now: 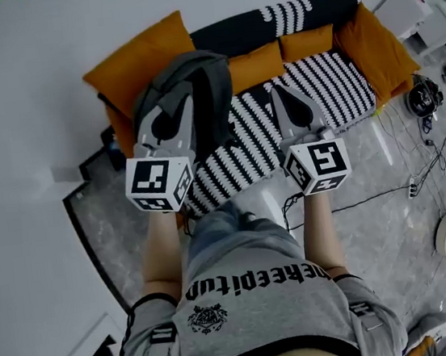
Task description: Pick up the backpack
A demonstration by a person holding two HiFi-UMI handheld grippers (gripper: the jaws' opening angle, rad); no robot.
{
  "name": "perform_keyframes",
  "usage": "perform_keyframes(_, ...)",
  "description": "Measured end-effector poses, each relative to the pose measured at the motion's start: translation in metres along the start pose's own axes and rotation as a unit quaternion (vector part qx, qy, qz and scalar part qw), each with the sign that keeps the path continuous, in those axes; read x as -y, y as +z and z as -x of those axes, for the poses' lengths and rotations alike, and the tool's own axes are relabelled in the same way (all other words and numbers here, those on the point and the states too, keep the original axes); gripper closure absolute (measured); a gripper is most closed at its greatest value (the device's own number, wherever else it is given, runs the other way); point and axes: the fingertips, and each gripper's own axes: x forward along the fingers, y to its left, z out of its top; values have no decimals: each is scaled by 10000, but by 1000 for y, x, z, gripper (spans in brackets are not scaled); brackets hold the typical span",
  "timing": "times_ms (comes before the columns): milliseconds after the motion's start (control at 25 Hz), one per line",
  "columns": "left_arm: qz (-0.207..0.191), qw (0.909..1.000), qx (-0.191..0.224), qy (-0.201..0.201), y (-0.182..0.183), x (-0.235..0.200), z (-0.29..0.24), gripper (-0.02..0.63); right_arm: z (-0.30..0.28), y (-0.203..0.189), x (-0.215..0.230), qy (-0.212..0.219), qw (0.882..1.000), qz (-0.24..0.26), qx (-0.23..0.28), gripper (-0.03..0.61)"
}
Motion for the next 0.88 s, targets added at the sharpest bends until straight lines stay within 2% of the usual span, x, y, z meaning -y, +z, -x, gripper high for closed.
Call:
perform_keyframes(280,-72,9997,199,118,24,11,24,568,20,18,-9,106,9998,58,141,577)
perform_keyframes(880,-243,9980,510,285,52,44,58,568,61,36,-13,230,9988,138,419,577)
